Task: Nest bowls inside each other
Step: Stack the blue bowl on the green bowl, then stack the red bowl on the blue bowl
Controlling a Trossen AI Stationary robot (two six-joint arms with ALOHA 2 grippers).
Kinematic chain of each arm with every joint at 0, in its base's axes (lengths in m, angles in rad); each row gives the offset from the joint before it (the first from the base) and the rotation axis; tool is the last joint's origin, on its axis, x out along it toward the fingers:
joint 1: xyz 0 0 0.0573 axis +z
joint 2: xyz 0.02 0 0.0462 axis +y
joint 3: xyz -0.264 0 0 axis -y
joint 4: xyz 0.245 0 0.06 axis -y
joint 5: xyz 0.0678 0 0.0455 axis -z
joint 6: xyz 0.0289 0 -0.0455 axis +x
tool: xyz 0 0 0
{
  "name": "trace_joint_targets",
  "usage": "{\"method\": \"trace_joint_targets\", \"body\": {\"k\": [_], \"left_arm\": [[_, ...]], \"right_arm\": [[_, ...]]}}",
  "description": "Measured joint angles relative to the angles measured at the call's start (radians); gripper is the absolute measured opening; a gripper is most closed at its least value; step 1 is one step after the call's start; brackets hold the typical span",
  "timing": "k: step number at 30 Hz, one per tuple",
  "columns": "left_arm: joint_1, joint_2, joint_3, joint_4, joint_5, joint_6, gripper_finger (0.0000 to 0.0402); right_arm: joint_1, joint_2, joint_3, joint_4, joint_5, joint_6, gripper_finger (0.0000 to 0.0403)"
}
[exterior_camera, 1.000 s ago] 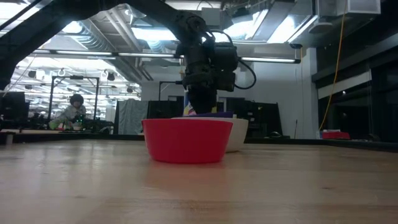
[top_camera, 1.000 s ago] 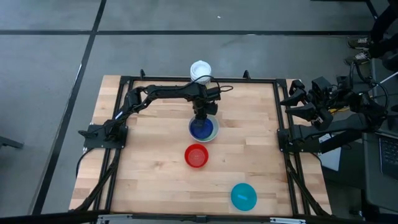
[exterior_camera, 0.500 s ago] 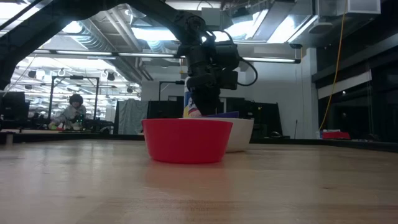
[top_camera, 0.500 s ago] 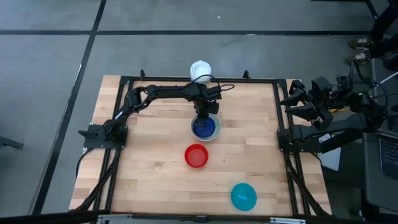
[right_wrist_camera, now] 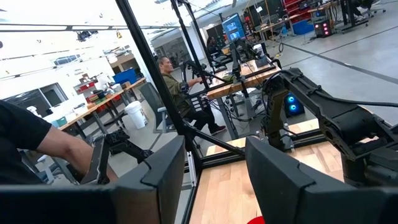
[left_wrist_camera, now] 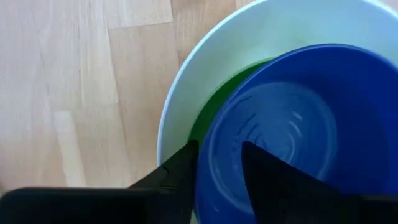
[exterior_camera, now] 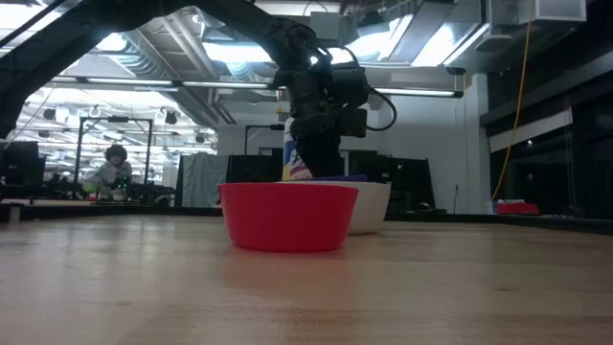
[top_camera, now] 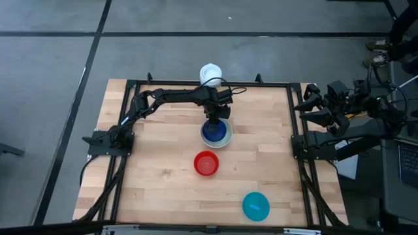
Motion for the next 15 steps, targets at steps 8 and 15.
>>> {"method": "trace_joint_targets", "body": {"k": [8,15], "left_arm": [[0.000,-0.049,0.002,0.043,0.023,-0.026,0.0145],[0.015,-0.075,0.002,0.064,0.020,-0.048,0.0144]], "right_arm": [[0.000,0.000,0.000,0.000,-0.005,0.000,0.0173],[0.000,0.000,0.000,0.000,-0.008,-0.007,0.0166]]}}
